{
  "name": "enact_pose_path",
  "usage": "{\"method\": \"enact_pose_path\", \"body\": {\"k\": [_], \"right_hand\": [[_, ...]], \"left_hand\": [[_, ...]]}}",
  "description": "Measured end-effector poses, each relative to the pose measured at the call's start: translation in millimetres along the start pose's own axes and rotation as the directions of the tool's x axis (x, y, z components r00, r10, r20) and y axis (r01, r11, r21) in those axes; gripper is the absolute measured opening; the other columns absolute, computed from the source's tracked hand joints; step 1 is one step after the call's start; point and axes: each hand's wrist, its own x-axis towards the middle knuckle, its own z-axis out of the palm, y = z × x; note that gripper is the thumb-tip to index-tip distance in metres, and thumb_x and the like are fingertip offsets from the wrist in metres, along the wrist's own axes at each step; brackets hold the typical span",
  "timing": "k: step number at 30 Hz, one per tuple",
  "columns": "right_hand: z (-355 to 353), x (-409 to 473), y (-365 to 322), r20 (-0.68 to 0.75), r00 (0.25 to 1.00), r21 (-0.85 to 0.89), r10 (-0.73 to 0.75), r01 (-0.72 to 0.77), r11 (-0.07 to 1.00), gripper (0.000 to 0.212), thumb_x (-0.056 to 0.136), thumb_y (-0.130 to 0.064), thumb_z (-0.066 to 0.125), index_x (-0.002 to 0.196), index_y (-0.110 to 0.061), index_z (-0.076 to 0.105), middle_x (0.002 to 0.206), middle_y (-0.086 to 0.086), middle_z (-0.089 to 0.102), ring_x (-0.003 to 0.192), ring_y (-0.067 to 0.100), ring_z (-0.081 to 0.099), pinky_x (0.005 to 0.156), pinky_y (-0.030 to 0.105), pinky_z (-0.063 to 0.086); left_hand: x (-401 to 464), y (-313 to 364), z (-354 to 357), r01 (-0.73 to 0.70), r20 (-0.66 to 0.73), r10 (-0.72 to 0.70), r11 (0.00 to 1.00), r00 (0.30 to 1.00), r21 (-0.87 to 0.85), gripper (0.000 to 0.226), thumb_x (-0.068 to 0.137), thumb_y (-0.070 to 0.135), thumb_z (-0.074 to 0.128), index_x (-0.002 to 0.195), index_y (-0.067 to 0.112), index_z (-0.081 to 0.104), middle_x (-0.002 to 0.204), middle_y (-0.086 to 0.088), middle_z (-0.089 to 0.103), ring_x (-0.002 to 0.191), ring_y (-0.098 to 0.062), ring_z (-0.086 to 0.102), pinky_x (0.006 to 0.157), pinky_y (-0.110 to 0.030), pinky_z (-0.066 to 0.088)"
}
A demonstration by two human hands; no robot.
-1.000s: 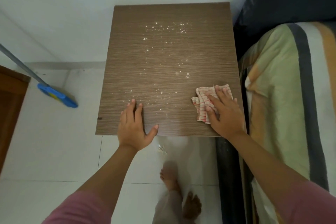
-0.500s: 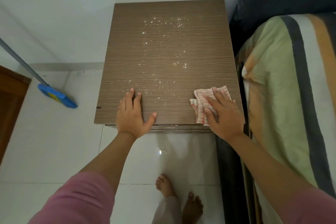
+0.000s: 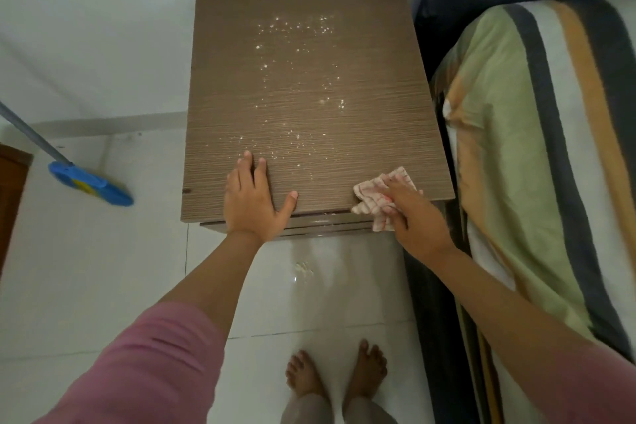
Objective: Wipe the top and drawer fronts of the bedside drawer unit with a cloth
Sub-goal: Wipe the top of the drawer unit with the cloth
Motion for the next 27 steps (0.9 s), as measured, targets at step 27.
{"method": "enact_pose_path", "body": {"k": [27], "right_hand": [[-32.1, 263.6, 6.3, -0.331, 0.861, 0.109, 0.386, -0.371, 0.922, 0.046, 0.096, -0.014, 0.042, 0.141, -0.015, 0.037, 0.149, 0.009, 0.036, 0.138, 0.025, 0.031, 0.112, 0.032, 0.021]], "left_hand": [[197.3, -53.7, -36.1, 0.084, 0.048, -0.081, 0.994, 0.996, -0.067, 0.074, 0.09, 0.053, 0.029, 0.145, 0.003, 0.027, 0.156, -0.014, 0.017, 0.142, -0.032, 0.016, 0.112, -0.053, 0.01]]}}
